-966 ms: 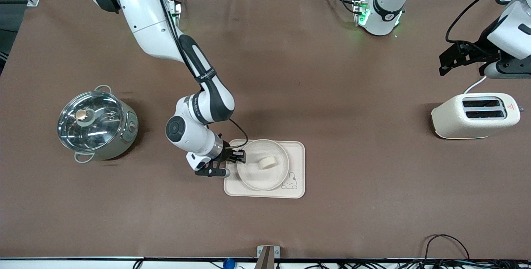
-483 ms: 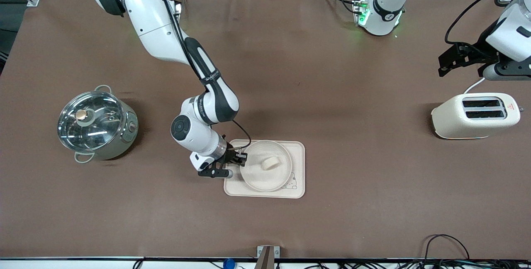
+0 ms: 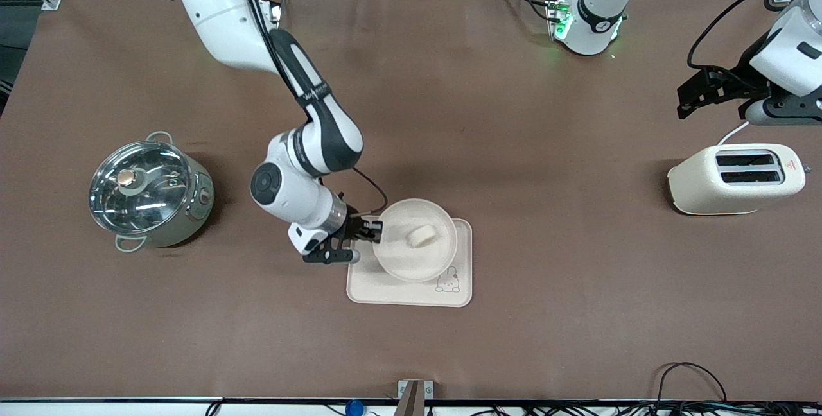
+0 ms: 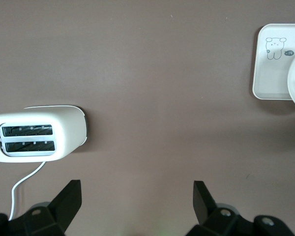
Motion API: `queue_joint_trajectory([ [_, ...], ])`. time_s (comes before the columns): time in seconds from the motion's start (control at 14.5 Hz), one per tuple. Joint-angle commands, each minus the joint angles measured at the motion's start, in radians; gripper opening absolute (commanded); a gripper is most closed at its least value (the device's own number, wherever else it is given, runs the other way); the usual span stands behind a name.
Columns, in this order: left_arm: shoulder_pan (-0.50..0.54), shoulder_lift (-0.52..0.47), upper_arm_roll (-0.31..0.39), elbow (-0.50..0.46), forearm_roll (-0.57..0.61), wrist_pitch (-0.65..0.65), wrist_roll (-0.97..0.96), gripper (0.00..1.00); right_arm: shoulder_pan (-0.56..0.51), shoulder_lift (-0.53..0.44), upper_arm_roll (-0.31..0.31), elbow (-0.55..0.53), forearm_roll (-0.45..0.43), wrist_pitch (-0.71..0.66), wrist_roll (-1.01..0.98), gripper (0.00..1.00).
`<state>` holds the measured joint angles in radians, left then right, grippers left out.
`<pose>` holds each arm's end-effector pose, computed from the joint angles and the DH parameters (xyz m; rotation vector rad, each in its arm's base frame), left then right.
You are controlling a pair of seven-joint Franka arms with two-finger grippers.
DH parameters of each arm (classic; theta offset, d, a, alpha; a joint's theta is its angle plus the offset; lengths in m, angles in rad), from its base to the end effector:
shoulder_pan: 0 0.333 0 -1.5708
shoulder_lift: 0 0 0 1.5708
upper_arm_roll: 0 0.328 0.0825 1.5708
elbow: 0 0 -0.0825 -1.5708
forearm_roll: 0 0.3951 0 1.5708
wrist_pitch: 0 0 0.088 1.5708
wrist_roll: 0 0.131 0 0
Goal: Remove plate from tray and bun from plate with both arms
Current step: 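Grip the plate rim and lift the plate with bun off the tray, then lower the plate onto the table while the left gripper moves toward it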
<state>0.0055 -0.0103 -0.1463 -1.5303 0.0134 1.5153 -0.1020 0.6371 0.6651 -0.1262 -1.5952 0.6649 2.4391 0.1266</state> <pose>0.5516 -0.0768 0.6328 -3.1257 0.0595 0.0046 0.6313 0.3809 0.2444 -2.7037 0.0742 -0.0720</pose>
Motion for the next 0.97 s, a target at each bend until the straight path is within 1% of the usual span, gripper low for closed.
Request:
queue_joint_trajectory([
  [0.0,-0.004,0.007,-0.006,0.012,-0.004,-0.006,-0.005,1.00,0.054,-0.226,0.014,-0.331,0.013,0.092,-0.036,0.00],
  [0.07,-0.004,0.007,-0.007,0.010,-0.006,-0.006,-0.007,1.00,0.071,-0.264,0.016,-0.417,0.013,0.139,-0.042,0.00],
  [0.14,-0.006,0.013,-0.007,0.010,-0.006,-0.004,-0.007,1.00,0.084,-0.284,0.026,-0.469,0.013,0.161,-0.047,0.00],
  [0.21,-0.006,0.018,-0.009,0.010,-0.007,-0.006,-0.007,1.00,0.099,-0.289,0.031,-0.497,0.013,0.166,-0.047,0.00],
  [0.41,-0.009,0.044,-0.009,0.010,-0.009,0.003,-0.008,1.00,0.150,-0.283,0.031,-0.551,0.013,0.210,-0.050,0.00],
  [0.55,-0.012,0.068,-0.010,0.010,-0.012,0.006,-0.021,1.00,0.180,-0.271,0.030,-0.557,0.013,0.245,-0.050,0.00],
  [0.69,-0.027,0.098,-0.019,0.007,-0.007,0.028,-0.068,1.00,0.184,-0.242,0.031,-0.552,0.013,0.288,-0.050,0.02],
  [0.76,-0.039,0.116,-0.025,0.007,0.000,0.039,-0.085,1.00,0.188,-0.228,0.031,-0.552,0.013,0.307,-0.048,0.11],
  [0.9,-0.059,0.159,-0.029,0.007,0.002,0.071,-0.132,1.00,0.188,-0.225,0.031,-0.554,0.013,0.304,-0.050,0.65],
])
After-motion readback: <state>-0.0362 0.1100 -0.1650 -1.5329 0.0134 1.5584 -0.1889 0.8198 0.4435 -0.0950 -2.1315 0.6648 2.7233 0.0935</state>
